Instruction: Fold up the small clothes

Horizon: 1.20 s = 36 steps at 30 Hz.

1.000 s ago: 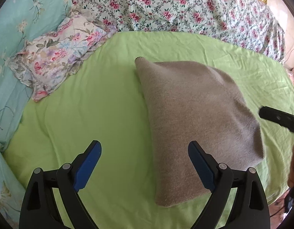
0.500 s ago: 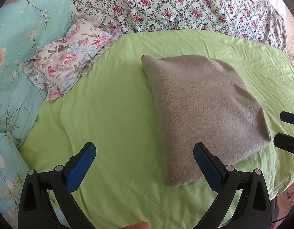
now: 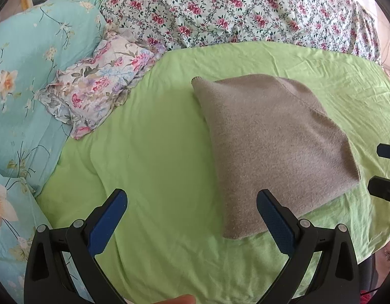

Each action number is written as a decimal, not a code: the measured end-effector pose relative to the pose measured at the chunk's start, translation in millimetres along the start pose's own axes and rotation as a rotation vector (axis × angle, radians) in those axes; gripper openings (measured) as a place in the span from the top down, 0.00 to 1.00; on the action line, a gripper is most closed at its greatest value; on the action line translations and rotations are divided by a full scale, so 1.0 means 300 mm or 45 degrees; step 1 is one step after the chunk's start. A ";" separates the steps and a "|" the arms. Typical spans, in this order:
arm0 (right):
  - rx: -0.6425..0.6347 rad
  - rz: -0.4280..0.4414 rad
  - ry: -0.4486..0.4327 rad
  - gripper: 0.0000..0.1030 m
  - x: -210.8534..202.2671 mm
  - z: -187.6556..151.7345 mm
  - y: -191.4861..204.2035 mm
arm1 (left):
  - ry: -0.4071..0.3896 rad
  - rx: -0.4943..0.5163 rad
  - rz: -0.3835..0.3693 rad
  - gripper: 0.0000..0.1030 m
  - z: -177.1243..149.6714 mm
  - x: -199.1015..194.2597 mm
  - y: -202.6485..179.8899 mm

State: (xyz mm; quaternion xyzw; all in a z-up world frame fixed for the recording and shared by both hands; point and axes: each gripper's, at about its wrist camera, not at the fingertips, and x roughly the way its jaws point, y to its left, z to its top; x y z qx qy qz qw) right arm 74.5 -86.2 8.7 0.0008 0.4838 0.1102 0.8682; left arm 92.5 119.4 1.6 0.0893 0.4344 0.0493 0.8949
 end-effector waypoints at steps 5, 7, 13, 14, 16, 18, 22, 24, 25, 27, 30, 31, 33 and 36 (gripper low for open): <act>-0.010 -0.007 0.030 0.04 0.023 -0.019 0.017 | -0.002 -0.006 0.009 0.01 -0.018 0.002 0.002; -0.023 -0.013 0.040 0.04 0.031 -0.025 0.027 | 0.000 -0.004 0.013 0.01 -0.030 0.005 -0.001; -0.036 -0.009 0.042 0.04 0.032 -0.025 0.042 | 0.026 -0.031 0.013 0.01 -0.055 0.021 0.010; -0.038 -0.009 0.037 0.04 0.028 -0.023 0.043 | 0.030 -0.037 0.011 0.01 -0.059 0.022 0.012; -0.040 -0.010 0.026 0.04 0.021 -0.020 0.046 | 0.029 -0.043 0.011 0.01 -0.060 0.022 0.016; -0.038 -0.008 0.019 0.04 0.015 -0.017 0.047 | 0.026 -0.047 0.011 0.01 -0.060 0.019 0.019; -0.044 -0.009 0.007 0.04 0.007 -0.008 0.054 | 0.015 -0.053 0.008 0.01 -0.060 0.009 0.018; -0.050 -0.008 0.005 0.04 0.007 -0.001 0.054 | 0.007 -0.052 0.008 0.01 -0.058 0.002 0.015; -0.054 -0.005 0.003 0.04 0.006 0.002 0.058 | 0.005 -0.052 0.007 0.01 -0.058 -0.001 0.014; -0.059 -0.003 0.000 0.04 0.005 0.007 0.061 | -0.001 -0.052 0.010 0.01 -0.057 -0.006 0.014; -0.068 0.003 -0.003 0.04 0.003 0.015 0.063 | -0.005 -0.057 0.008 0.01 -0.058 -0.014 0.013; -0.071 0.005 -0.003 0.04 0.003 0.019 0.062 | -0.006 -0.058 0.007 0.01 -0.058 -0.015 0.014; -0.074 0.007 -0.003 0.04 0.004 0.027 0.064 | -0.006 -0.059 0.005 0.01 -0.056 -0.014 0.018; -0.077 0.006 -0.006 0.04 0.007 0.044 0.060 | -0.010 -0.059 0.003 0.01 -0.054 -0.015 0.018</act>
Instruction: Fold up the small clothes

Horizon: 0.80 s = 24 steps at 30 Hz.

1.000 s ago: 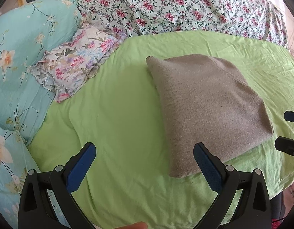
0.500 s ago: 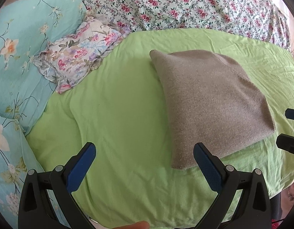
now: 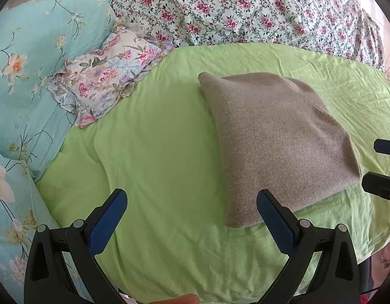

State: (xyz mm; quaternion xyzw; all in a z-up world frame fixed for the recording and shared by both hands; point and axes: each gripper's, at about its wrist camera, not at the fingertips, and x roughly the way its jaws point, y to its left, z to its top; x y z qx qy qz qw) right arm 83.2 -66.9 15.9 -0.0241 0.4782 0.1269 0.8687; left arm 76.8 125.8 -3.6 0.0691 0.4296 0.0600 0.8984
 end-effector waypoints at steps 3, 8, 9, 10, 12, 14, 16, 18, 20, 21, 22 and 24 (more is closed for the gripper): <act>0.001 0.002 -0.002 0.04 0.003 0.012 -0.004 | -0.006 0.003 0.003 0.01 0.009 0.000 0.000; -0.006 0.002 -0.006 0.04 0.010 0.042 -0.014 | -0.019 0.006 0.003 0.01 0.029 -0.001 -0.002; -0.006 0.004 -0.006 0.04 0.012 0.045 -0.015 | -0.022 0.007 0.004 0.01 0.032 -0.001 -0.003; -0.006 0.005 -0.005 0.03 0.015 0.048 -0.016 | -0.023 0.008 0.006 0.01 0.035 -0.001 -0.004; -0.004 0.007 -0.003 0.03 0.022 0.055 -0.021 | -0.022 0.009 0.005 0.01 0.040 0.002 -0.006; -0.001 0.008 -0.002 0.03 0.027 0.058 -0.022 | -0.020 0.007 0.006 0.01 0.041 0.003 -0.009; 0.004 0.009 -0.001 0.03 0.034 0.063 -0.026 | -0.014 0.007 0.001 0.01 0.046 0.013 -0.011; 0.007 0.011 -0.001 0.03 0.037 0.066 -0.030 | -0.008 0.006 0.001 0.01 0.053 0.024 -0.011; 0.011 0.010 0.000 0.03 0.044 0.070 -0.034 | -0.006 0.005 -0.002 0.01 0.058 0.032 -0.008; 0.012 0.009 0.002 0.03 0.049 0.073 -0.037 | -0.005 0.004 -0.001 0.01 0.061 0.035 -0.009; 0.013 0.010 0.003 0.03 0.052 0.076 -0.040 | -0.004 0.004 0.000 0.01 0.063 0.038 -0.010; 0.013 0.009 0.004 0.03 0.059 0.082 -0.041 | -0.003 0.007 0.002 0.01 0.069 0.047 -0.011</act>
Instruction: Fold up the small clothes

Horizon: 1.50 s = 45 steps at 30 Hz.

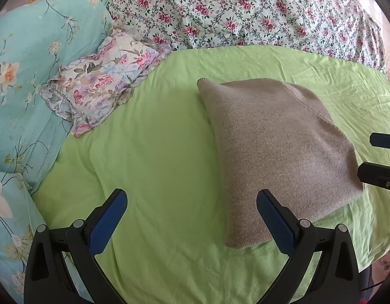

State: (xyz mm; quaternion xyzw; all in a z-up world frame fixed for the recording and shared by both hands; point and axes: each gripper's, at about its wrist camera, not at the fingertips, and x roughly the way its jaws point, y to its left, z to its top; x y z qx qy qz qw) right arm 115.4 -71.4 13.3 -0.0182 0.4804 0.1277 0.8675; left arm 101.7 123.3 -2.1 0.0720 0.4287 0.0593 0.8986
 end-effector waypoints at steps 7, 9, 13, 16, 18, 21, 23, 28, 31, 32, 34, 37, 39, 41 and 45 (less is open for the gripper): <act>0.002 0.004 0.001 0.03 0.013 0.013 -0.011 | 0.001 0.004 0.008 0.01 0.020 0.018 -0.009; 0.001 0.004 0.003 0.03 0.014 0.015 -0.013 | 0.002 0.005 0.009 0.01 0.023 0.021 -0.010; 0.002 0.003 0.003 0.03 0.016 0.016 -0.013 | 0.001 0.010 0.008 0.01 0.033 0.027 -0.012; 0.005 0.003 0.005 0.03 0.021 0.018 -0.015 | -0.001 0.015 0.009 0.01 0.038 0.030 -0.018; 0.009 0.002 0.006 0.03 0.027 0.019 -0.020 | 0.002 0.016 0.009 0.01 0.040 0.033 -0.020; 0.014 0.001 0.008 0.03 0.033 0.018 -0.028 | 0.004 0.017 0.011 0.01 0.037 0.033 -0.026; 0.017 0.000 0.008 0.03 0.035 0.017 -0.029 | 0.003 0.016 0.011 0.01 0.038 0.033 -0.026; 0.017 0.002 0.008 0.03 0.031 0.016 -0.038 | 0.004 0.018 0.011 0.01 0.038 0.033 -0.026; 0.016 0.005 0.007 0.03 0.029 0.015 -0.044 | 0.004 0.023 0.012 0.01 0.041 0.038 -0.029; 0.014 0.005 0.008 0.03 0.030 0.016 -0.045 | 0.004 0.023 0.011 0.01 0.042 0.040 -0.029; 0.014 0.005 0.007 0.03 0.030 0.015 -0.045 | 0.004 0.022 0.013 0.01 0.040 0.037 -0.030; 0.014 0.006 0.006 0.03 0.029 0.016 -0.046 | 0.001 0.026 0.014 0.01 0.045 0.040 -0.033; 0.015 0.007 0.004 0.03 0.028 0.017 -0.049 | -0.001 0.028 0.013 0.01 0.046 0.039 -0.033; 0.015 0.007 0.004 0.03 0.025 0.021 -0.057 | -0.005 0.030 0.014 0.01 0.049 0.038 -0.033; 0.012 0.008 0.001 0.03 0.020 0.025 -0.061 | -0.006 0.031 0.013 0.01 0.050 0.037 -0.033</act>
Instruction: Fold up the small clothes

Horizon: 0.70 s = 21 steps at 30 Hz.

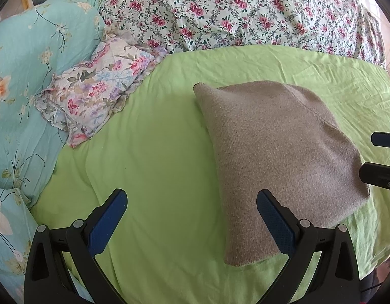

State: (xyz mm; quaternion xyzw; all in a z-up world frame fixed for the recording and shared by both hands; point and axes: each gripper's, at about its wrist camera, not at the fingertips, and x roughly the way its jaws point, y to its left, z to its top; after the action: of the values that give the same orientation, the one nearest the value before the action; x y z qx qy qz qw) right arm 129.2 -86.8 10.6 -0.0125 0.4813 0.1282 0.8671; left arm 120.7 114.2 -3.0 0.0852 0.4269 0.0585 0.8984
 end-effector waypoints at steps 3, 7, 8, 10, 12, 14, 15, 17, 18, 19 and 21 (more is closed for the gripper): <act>-0.002 -0.001 -0.001 0.03 -0.001 0.004 0.001 | -0.003 0.004 0.000 0.01 0.003 -0.003 0.001; -0.002 -0.003 -0.002 0.03 -0.001 0.006 0.001 | -0.005 0.007 0.002 0.01 0.005 -0.003 0.002; -0.003 -0.003 -0.002 0.03 -0.002 0.010 0.002 | -0.007 0.008 0.002 0.01 0.007 -0.003 0.003; -0.004 -0.002 -0.002 0.03 -0.002 0.013 0.001 | -0.009 0.009 0.003 0.01 0.008 -0.004 0.003; -0.004 -0.002 -0.002 0.03 -0.002 0.014 0.000 | -0.010 0.012 0.003 0.01 0.010 -0.004 0.003; -0.004 -0.001 -0.002 0.03 -0.002 0.014 -0.002 | -0.012 0.016 0.005 0.01 0.014 -0.003 0.003; -0.005 0.000 -0.002 0.03 -0.002 0.015 -0.003 | -0.012 0.018 0.006 0.01 0.016 -0.002 0.002; -0.005 0.000 -0.002 0.03 -0.002 0.017 -0.004 | -0.012 0.019 0.006 0.01 0.018 -0.001 0.002; -0.005 0.001 -0.001 0.03 -0.001 0.017 -0.005 | -0.012 0.019 0.006 0.01 0.018 -0.001 0.002; -0.005 0.000 -0.001 0.03 -0.001 0.019 -0.005 | -0.013 0.019 0.005 0.01 0.018 -0.001 0.002; -0.005 -0.003 0.001 0.03 -0.001 0.021 -0.004 | -0.011 0.023 0.006 0.01 0.023 0.003 0.001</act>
State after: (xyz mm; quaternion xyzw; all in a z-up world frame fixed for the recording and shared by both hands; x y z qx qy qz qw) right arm 134.4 -87.0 14.1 -0.0147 0.4813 0.1283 0.8670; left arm 126.6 113.9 0.6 0.0946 0.4232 0.0565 0.8993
